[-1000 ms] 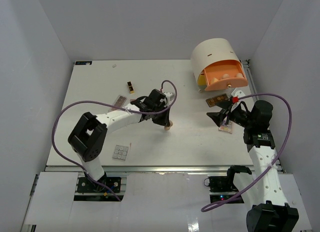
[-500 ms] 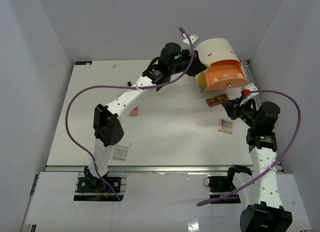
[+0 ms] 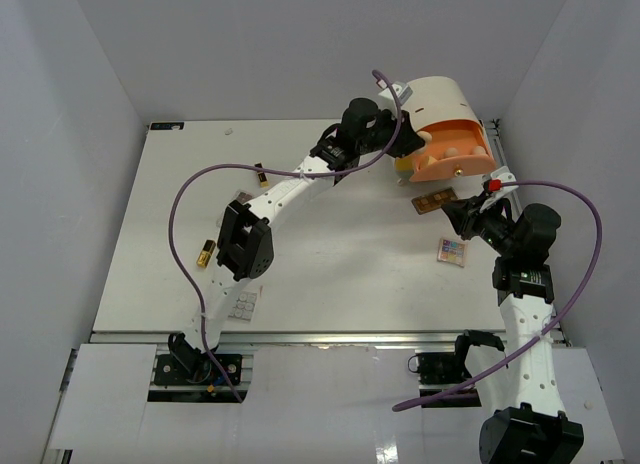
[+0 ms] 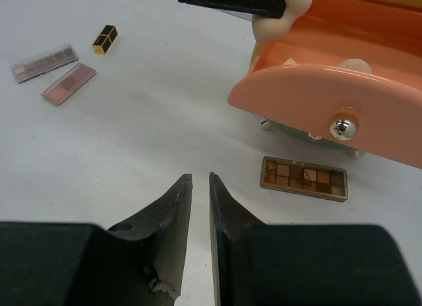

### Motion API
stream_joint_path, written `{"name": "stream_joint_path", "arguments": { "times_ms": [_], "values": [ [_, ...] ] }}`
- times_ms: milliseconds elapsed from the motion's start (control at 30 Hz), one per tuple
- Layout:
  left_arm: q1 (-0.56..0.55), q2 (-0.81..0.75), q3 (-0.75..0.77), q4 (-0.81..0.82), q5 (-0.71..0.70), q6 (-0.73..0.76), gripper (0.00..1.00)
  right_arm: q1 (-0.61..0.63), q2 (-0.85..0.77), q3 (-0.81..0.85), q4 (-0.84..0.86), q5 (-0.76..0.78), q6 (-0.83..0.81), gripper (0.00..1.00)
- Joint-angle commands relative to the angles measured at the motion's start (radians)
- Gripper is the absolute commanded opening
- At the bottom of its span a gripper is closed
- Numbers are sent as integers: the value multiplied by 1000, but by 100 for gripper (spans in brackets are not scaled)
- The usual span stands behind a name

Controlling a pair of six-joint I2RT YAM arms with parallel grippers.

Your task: Organize the makeup

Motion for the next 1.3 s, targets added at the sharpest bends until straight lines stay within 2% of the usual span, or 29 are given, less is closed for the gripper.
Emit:
{"name": "stream_joint_path", "arguments": {
  "times_ms": [0,167,267,567,767,967,1133,1267],
  "values": [
    [-8,-16,53,74,-10,-43,28,-6,-2,-8,55,-27,16,23],
    [-20,6,56,99,-19,-72,29,-7,0,-13,59,-31,16,23],
    [-26,22,56,101,-35,-86,34,-14,-2,-14,59,-35,16,24],
    [-38,28,63,100,-62,-99,71,-28,-6,-17,64,-55,22,25],
    [-38,0,71,99,-69,-97,75,-34,-6,-20,65,-57,19,25],
    [-38,-71,59,101,-60,-86,75,-40,-1,-24,67,-61,11,27],
    [-36,-204,-58,60,-41,-24,78,-39,13,-34,70,-60,-28,29],
    [-20,-434,-311,24,-16,64,86,-40,57,-11,51,-42,-47,29]
  ]
}}
